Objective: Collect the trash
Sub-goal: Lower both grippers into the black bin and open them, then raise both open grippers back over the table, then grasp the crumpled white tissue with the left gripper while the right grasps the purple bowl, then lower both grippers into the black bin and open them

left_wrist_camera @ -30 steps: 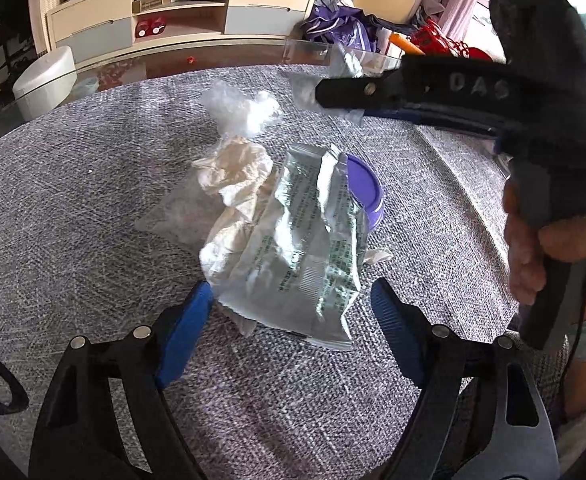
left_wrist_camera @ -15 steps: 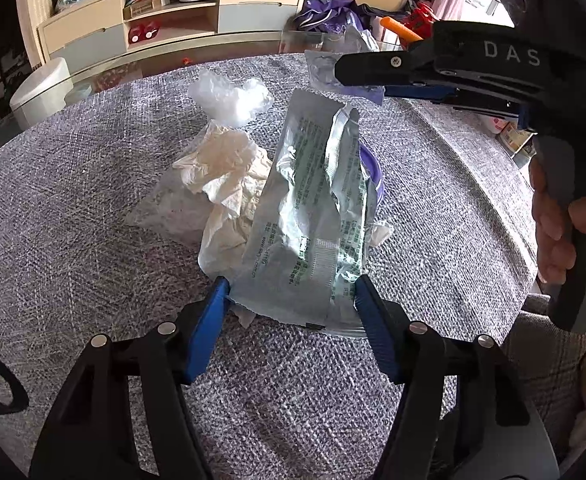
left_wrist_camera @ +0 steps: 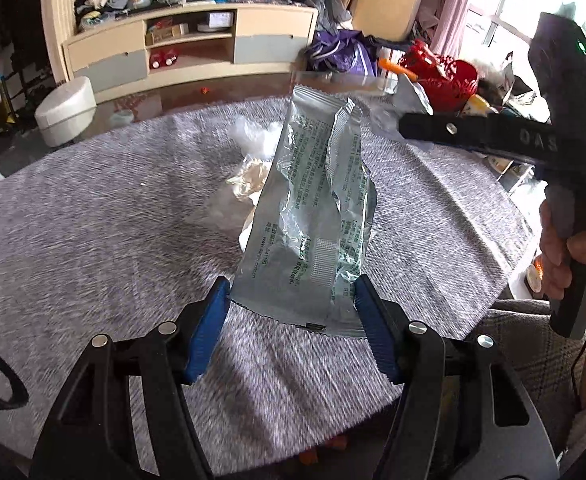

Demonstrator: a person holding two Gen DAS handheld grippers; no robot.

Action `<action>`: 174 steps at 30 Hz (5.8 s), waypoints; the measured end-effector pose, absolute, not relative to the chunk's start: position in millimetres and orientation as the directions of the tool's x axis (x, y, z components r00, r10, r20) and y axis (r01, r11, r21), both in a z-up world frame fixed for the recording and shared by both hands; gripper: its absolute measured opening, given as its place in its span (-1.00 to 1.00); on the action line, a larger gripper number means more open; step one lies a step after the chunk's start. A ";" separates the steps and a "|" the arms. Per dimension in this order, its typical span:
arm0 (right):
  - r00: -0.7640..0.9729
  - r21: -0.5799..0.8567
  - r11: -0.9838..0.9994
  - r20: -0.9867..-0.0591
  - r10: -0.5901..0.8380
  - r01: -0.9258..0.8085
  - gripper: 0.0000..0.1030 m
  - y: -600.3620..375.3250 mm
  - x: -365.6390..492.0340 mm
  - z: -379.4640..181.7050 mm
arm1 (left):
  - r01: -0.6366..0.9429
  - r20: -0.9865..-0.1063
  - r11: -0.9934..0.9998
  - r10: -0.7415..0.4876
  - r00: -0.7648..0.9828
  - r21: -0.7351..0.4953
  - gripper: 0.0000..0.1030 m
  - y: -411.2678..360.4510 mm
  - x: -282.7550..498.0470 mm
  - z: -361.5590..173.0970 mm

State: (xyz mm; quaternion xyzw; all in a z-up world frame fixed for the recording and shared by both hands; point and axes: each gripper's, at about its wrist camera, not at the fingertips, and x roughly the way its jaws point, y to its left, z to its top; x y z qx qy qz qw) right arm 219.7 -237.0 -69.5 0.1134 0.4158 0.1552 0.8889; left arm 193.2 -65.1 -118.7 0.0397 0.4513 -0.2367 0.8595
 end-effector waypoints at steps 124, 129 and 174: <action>0.548 0.081 0.996 -0.832 0.084 -0.031 0.75 -226.4 248.8 -134.3 | 0.359 -0.860 0.921 -0.299 0.413 -0.148 -0.96 -82.5 257.3 -175.1; 0.537 0.078 0.995 -0.838 0.097 -0.059 0.75 -212.8 255.2 -141.9 | 0.336 -0.835 0.931 -0.297 0.463 -0.144 -0.99 -60.4 252.6 -161.2; 0.650 0.045 0.987 -0.748 0.135 -0.153 0.54 -191.1 185.5 -73.5 | 0.349 -0.732 0.933 -0.302 0.611 -0.094 -0.99 -31.2 172.5 -75.9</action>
